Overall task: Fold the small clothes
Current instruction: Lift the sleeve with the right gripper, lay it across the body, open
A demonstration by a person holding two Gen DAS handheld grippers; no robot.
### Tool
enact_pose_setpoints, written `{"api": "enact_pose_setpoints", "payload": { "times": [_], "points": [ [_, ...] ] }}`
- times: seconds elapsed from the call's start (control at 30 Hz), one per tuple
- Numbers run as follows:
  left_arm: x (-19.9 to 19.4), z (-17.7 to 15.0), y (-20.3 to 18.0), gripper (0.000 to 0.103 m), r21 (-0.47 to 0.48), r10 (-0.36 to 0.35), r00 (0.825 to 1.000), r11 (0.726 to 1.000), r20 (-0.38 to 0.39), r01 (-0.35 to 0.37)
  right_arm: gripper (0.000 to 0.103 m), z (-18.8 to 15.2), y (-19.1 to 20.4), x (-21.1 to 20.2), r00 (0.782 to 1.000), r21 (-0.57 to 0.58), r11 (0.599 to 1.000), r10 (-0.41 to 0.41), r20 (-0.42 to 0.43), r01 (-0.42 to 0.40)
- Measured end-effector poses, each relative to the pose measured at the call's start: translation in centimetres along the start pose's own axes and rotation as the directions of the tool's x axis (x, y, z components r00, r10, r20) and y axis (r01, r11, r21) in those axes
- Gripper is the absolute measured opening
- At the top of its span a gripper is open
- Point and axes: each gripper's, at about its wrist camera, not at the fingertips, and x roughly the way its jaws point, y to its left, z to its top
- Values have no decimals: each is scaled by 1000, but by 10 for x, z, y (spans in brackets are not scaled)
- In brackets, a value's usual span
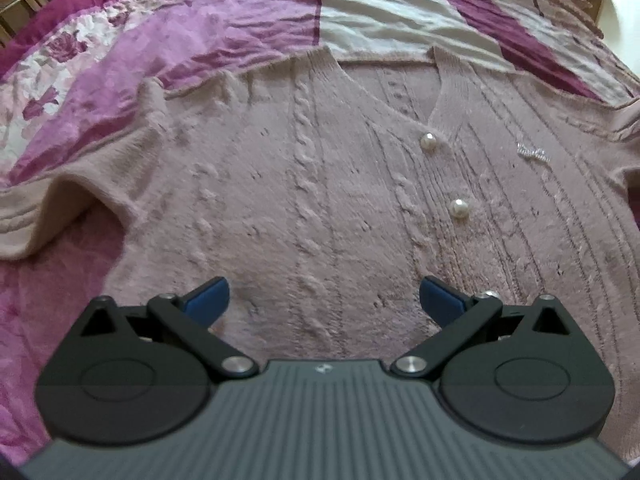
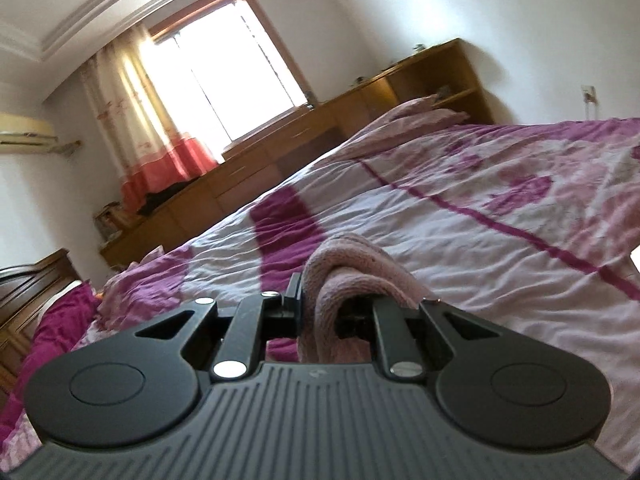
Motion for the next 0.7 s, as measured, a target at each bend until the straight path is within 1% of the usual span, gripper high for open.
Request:
{"api": "enact_pose_setpoints", "payload": {
  "times": [0.27,0.53,0.7],
  "points": [
    [-18,7,23,103,-9,36,998,999,50,-35,15,-25,59,5,996,-26,998,61,-63,-63],
    [-25,7,42,103,-50,44,997,998,66,-41,15,-55,118,12,989,-92,989,105,-104,-114],
    [-25,5,51,103,-74,56,996,996,63,-52,15,-83,147,21,977,-115,981,136,-162,-156]
  ]
}}
